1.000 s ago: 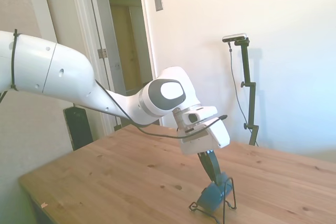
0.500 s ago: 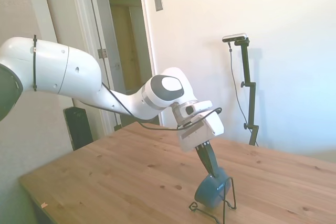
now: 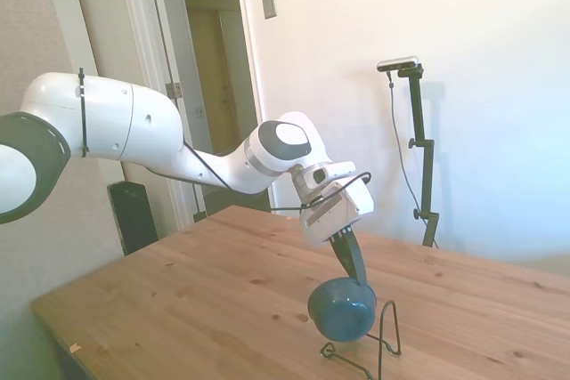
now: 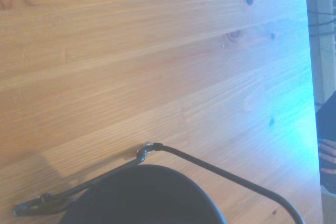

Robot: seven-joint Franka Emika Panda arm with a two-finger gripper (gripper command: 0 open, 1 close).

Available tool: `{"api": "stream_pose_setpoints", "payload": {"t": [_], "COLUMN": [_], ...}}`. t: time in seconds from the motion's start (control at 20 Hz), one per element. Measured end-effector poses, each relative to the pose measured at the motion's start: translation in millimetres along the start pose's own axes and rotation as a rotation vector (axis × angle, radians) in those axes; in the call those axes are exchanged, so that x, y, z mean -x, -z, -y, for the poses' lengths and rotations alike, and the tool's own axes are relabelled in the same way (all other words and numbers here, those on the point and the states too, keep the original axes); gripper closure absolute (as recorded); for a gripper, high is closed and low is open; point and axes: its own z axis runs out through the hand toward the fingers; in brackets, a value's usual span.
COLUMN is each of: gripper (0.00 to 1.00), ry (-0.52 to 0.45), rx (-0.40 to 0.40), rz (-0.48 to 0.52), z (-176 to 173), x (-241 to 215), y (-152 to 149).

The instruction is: Unload the bowl

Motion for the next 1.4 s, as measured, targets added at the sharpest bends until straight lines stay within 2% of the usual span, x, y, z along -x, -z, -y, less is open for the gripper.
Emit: {"api": "stream_pose_setpoints", "payload": {"t": [0.4, 0.7, 1.0, 1.15, 1.4], "gripper": [1.0, 1.0, 1.0, 1.0, 1.0], "ry": [-0.018, -0.017, -0.054, -0.058, -0.014], "rx": [-0.055, -0.136, -0.304, -0.404, -0.554], "rz": [-0.04, -0.09, -0.112, -0.093, -0.024], "z": [1, 18, 35, 43, 55], "x": [-7, -14, -32, -34, -27], "y": [40, 45, 52, 64, 79]}}
